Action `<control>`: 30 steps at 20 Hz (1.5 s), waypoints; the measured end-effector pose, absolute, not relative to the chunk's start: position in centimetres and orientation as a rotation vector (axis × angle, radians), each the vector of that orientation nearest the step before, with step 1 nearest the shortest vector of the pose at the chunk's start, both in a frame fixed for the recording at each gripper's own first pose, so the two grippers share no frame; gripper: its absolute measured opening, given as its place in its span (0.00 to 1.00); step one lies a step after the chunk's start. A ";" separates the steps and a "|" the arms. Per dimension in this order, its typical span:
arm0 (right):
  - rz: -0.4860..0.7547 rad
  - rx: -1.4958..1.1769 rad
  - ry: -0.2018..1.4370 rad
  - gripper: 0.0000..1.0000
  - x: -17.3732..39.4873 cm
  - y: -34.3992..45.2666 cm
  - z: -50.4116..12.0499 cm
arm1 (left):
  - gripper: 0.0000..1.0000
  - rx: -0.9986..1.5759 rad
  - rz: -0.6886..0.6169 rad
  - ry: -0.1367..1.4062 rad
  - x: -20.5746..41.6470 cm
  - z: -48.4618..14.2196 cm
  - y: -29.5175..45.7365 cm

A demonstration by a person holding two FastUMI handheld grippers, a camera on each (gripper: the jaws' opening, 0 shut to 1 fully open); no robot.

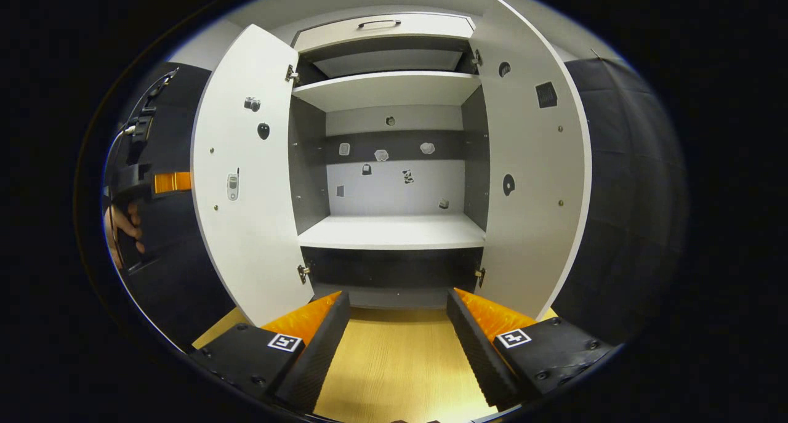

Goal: Open the right door of the double-door shoe cabinet with the right hand, and open the left door with the left hand.

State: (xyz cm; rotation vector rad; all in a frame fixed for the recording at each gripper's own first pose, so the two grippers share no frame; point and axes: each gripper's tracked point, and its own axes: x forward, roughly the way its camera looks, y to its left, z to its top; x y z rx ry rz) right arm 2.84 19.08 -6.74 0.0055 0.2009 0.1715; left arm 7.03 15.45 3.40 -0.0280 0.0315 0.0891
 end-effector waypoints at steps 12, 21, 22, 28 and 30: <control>0.121 0.034 0.097 1.00 1.8 11.4 -1.5 | 0.18 -0.104 0.109 0.061 -1.4 1.9 9.0; 0.149 0.032 -0.019 0.99 -2.8 6.0 3.3 | 0.97 -0.045 0.170 0.058 -7.3 2.2 1.6; 0.147 0.033 -0.019 0.99 -3.1 5.7 3.1 | 0.96 -0.031 0.172 0.060 -7.9 2.1 1.1; 0.100 0.059 0.047 0.99 -3.4 4.6 0.6 | 0.96 0.019 0.185 0.036 -8.8 2.2 1.0; 0.095 0.064 0.067 0.99 -3.4 4.9 -0.2 | 0.96 0.007 0.177 0.039 -8.4 1.8 1.0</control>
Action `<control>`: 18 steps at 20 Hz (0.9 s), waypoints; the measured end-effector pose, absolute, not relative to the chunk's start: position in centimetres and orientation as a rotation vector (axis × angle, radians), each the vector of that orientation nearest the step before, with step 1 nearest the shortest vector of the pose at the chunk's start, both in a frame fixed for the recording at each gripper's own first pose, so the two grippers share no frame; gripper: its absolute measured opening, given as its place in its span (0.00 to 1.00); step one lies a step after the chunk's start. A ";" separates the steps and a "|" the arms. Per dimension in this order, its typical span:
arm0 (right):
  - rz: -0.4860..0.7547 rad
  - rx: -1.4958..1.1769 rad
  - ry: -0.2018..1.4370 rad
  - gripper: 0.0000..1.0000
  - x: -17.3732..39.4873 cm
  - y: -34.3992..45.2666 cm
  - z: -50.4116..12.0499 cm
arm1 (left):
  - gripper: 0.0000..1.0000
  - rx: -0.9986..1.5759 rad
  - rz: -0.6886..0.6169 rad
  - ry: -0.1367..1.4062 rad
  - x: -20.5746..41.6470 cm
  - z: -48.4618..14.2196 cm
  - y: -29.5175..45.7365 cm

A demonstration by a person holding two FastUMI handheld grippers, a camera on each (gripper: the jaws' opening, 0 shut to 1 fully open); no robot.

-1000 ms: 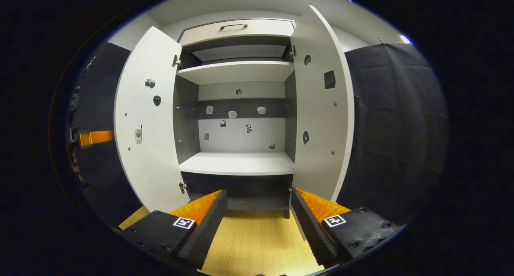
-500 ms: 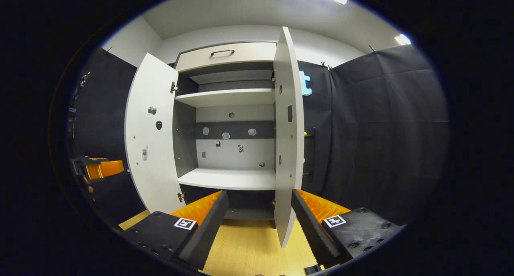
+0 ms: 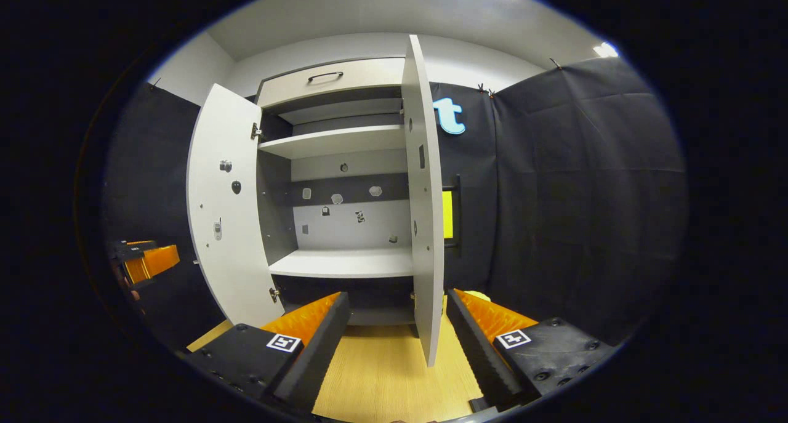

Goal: Open the right door of the double-door shoe cabinet with the right hand, and open the left door with the left hand.

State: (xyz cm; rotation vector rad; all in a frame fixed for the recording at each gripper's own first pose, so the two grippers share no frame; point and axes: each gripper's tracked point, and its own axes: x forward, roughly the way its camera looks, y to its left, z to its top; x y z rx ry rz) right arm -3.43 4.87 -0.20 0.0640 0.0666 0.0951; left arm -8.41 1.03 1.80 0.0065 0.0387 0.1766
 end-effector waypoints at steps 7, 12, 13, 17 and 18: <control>0.072 0.037 0.080 0.99 -3.0 5.7 -1.9 | 0.96 0.013 0.170 0.073 -7.4 -0.7 2.3; 0.055 0.035 0.086 0.99 -2.0 6.5 -2.9 | 0.96 0.025 0.155 0.061 -6.4 -1.3 2.7; 0.059 0.036 0.090 0.99 -1.7 6.8 -2.9 | 0.96 0.027 0.154 0.060 -6.1 -1.5 2.9; 0.063 0.044 0.083 0.99 -0.5 7.9 -2.7 | 0.96 0.068 0.164 0.073 -4.8 -2.5 3.6; 0.063 0.046 0.084 0.99 -0.3 8.1 -2.9 | 0.96 0.075 0.161 0.075 -4.5 -2.7 3.6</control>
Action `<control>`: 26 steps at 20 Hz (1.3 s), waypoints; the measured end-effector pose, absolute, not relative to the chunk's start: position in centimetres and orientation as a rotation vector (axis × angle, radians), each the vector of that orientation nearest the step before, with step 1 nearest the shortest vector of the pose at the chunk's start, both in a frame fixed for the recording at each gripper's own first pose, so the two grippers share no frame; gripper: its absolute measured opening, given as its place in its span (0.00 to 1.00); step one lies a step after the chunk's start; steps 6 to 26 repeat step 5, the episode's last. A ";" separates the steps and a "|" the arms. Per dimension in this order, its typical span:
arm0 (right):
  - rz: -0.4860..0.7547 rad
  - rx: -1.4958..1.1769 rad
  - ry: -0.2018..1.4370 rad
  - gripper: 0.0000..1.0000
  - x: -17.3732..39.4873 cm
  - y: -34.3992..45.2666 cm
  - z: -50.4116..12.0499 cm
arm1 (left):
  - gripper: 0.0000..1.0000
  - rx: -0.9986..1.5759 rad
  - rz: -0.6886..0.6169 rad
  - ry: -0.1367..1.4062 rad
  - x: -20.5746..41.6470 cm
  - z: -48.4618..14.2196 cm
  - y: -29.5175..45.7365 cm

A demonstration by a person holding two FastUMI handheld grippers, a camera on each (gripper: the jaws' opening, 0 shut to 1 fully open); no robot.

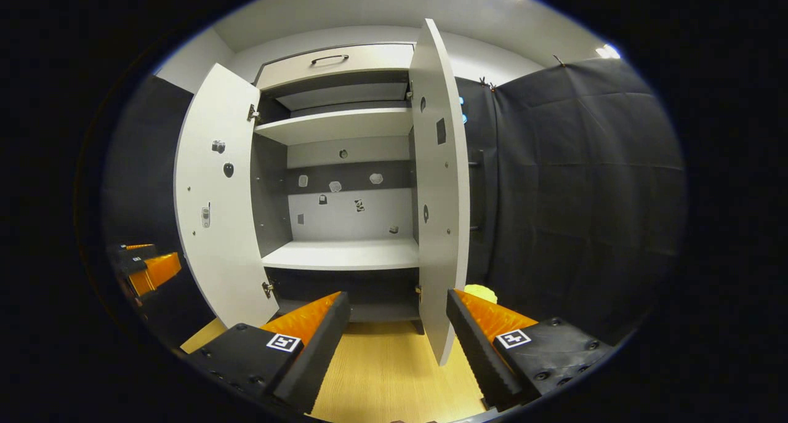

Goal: Open the right door of the double-door shoe cabinet with the right hand, and open the left door with the left hand.

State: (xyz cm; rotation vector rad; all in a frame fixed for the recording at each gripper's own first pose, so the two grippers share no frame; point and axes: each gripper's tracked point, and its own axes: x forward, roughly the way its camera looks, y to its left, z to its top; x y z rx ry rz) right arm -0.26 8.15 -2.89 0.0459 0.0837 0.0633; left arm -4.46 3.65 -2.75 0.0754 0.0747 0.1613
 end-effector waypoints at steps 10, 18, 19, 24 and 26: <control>0.039 0.027 0.097 0.99 0.5 8.2 -3.6 | 0.95 0.041 0.112 0.066 -3.0 -3.3 3.3; 0.039 0.027 0.097 0.99 0.5 8.2 -3.6 | 0.95 0.041 0.112 0.066 -3.0 -3.3 3.3; 0.039 0.027 0.097 0.99 0.5 8.2 -3.6 | 0.95 0.041 0.112 0.066 -3.0 -3.3 3.3; 0.039 0.027 0.097 0.99 0.5 8.2 -3.6 | 0.95 0.041 0.112 0.066 -3.0 -3.3 3.3; 0.039 0.027 0.097 0.99 0.5 8.2 -3.6 | 0.95 0.041 0.112 0.066 -3.0 -3.3 3.3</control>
